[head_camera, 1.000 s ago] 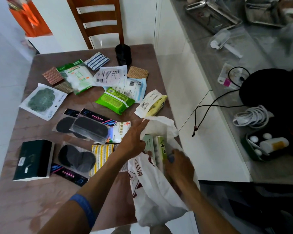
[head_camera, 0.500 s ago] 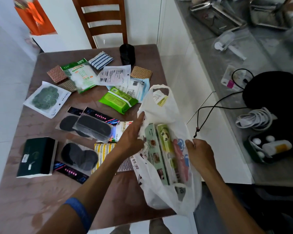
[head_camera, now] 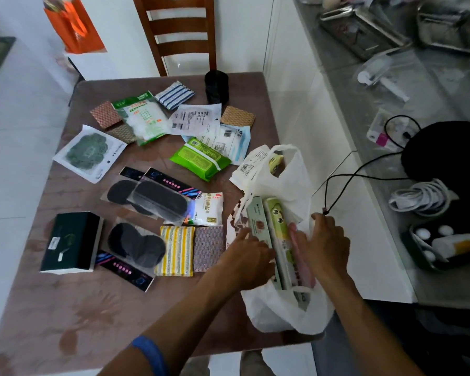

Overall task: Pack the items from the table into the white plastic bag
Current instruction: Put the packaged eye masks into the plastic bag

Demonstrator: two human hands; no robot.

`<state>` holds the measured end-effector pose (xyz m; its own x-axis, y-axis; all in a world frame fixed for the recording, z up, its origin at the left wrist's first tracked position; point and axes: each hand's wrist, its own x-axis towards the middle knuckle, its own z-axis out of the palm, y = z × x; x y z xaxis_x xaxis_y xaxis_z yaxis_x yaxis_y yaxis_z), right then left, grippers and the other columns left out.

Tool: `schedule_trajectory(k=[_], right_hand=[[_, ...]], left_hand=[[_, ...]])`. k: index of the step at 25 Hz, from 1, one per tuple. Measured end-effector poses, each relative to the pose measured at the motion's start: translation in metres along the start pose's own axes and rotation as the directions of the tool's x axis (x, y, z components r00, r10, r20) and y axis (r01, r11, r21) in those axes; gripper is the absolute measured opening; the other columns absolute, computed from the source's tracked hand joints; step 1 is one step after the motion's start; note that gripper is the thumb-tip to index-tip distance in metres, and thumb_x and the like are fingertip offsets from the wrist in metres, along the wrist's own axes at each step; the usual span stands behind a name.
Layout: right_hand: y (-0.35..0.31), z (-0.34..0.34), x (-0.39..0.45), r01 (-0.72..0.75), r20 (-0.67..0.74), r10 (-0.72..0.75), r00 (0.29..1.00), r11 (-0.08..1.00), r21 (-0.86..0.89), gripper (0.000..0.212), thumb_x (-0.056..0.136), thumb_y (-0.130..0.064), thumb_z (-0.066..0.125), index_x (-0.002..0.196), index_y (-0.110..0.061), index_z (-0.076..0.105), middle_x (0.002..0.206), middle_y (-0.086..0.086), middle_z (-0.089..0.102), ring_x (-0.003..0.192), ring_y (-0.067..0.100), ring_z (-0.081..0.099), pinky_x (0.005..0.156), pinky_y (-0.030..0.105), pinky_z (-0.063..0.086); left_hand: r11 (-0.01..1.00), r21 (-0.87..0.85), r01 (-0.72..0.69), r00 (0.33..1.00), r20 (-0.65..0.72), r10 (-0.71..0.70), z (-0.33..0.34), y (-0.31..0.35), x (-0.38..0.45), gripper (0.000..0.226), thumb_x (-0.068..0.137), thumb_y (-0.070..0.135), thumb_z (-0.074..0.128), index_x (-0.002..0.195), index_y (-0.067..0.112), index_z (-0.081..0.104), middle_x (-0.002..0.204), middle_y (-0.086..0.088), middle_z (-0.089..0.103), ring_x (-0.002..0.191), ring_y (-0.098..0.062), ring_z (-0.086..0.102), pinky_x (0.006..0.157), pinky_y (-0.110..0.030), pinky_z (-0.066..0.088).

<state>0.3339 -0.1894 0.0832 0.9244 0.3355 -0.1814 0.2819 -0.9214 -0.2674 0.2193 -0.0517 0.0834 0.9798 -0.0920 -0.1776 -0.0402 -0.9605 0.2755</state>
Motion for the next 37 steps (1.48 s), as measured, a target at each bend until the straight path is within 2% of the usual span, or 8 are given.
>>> schedule_trajectory(k=[4, 7, 14, 18, 24, 32, 35, 37], right_hand=[[-0.029, -0.006, -0.010, 0.201, -0.076, -0.191, 0.979, 0.966, 0.164, 0.045, 0.091, -0.032, 0.059, 0.131, -0.014, 0.049, 0.133, 0.010, 0.054, 0.116, 0.027, 0.051, 0.094, 0.042, 0.044], [-0.062, -0.001, -0.024, 0.317, -0.068, -0.310, 0.948, 0.916, 0.245, 0.046, 0.090, -0.033, 0.063, 0.131, -0.015, 0.051, 0.134, 0.009, 0.056, 0.119, 0.026, 0.052, 0.098, 0.040, 0.046], [-0.120, 0.024, -0.053, 0.554, -0.119, -0.544, 0.831, 0.787, 0.271, 0.030, 0.086, -0.019, 0.060, 0.114, -0.012, 0.061, 0.118, 0.008, 0.064, 0.107, 0.025, 0.058, 0.089, 0.041, 0.051], [-0.165, 0.047, -0.098, 0.725, -0.108, -0.731, 0.674, 0.627, 0.283, 0.028, 0.087, -0.020, 0.057, 0.114, -0.015, 0.062, 0.123, 0.005, 0.063, 0.114, 0.021, 0.056, 0.092, 0.034, 0.049], [-0.162, 0.097, -0.123, 0.664, 0.151, -0.715, 0.683, 0.693, 0.279, 0.034, 0.092, -0.036, 0.040, 0.118, -0.023, 0.058, 0.129, -0.004, 0.058, 0.116, 0.012, 0.054, 0.091, 0.024, 0.049], [-0.169, 0.098, -0.110, 0.497, 0.241, -0.596, 0.766, 0.787, 0.364, 0.029, 0.092, -0.025, 0.059, 0.120, -0.020, 0.057, 0.123, -0.004, 0.059, 0.111, 0.011, 0.057, 0.086, 0.021, 0.047], [-0.174, 0.079, -0.091, -0.032, 0.400, -0.280, 0.873, 0.785, 0.619, 0.055, 0.087, -0.035, 0.070, 0.137, -0.027, 0.047, 0.130, -0.011, 0.052, 0.118, 0.008, 0.050, 0.098, 0.031, 0.045], [-0.174, 0.058, -0.080, -0.467, 0.611, -0.238, 0.755, 0.458, 0.756, 0.051, 0.086, -0.032, 0.072, 0.131, -0.025, 0.051, 0.131, -0.009, 0.056, 0.119, 0.011, 0.055, 0.104, 0.036, 0.044]], left_hand=[[0.992, -0.129, -0.006, 0.936, -0.350, -0.040, 0.013, -0.006, -0.019, 0.026, 0.094, 0.031, 0.051, 0.109, 0.018, 0.068, 0.123, -0.003, 0.066, 0.119, -0.018, 0.055, 0.110, -0.037, 0.037], [0.830, -0.540, 0.142, 0.746, -0.492, -0.448, 0.014, -0.019, -0.047, 0.026, 0.089, 0.028, 0.056, 0.110, 0.017, 0.068, 0.126, -0.004, 0.062, 0.119, -0.015, 0.052, 0.105, -0.022, 0.036], [0.202, -0.779, 0.593, 0.248, -0.062, -0.967, 0.080, -0.094, -0.125, 0.032, 0.078, 0.018, 0.070, 0.109, 0.013, 0.066, 0.111, -0.009, 0.067, 0.102, -0.028, 0.061, 0.089, -0.036, 0.049], [-0.434, -0.830, 0.350, -0.116, 0.422, -0.899, 0.152, -0.166, -0.169, 0.081, 0.037, 0.050, 0.084, 0.103, 0.013, 0.056, 0.094, -0.012, 0.069, 0.083, -0.033, 0.069, 0.068, -0.050, 0.060], [-0.635, -0.750, 0.185, -0.155, 0.616, -0.772, 0.200, -0.207, -0.169, 0.112, 0.008, 0.074, 0.082, 0.098, 0.011, 0.063, 0.092, -0.010, 0.071, 0.081, -0.030, 0.071, 0.063, -0.046, 0.062], [-0.339, -0.921, 0.193, 0.106, 0.363, -0.926, 0.090, -0.154, -0.145, 0.018, 0.068, 0.026, 0.070, 0.069, 0.008, 0.070, 0.071, -0.009, 0.073, 0.072, -0.026, 0.072, 0.069, -0.047, 0.060], [-0.247, -0.967, 0.066, 0.311, 0.255, -0.915, 0.030, -0.129, -0.161, 0.008, 0.078, 0.006, 0.067, 0.073, 0.001, 0.064, 0.071, -0.016, 0.062, 0.064, -0.024, 0.061, 0.057, -0.033, 0.052], [-0.204, -0.979, 0.004, 0.541, 0.173, -0.823, 0.001, -0.107, -0.169, 0.018, 0.071, 0.008, 0.069, 0.079, -0.004, 0.061, 0.072, -0.017, 0.052, 0.063, -0.025, 0.052, 0.055, -0.031, 0.044]])
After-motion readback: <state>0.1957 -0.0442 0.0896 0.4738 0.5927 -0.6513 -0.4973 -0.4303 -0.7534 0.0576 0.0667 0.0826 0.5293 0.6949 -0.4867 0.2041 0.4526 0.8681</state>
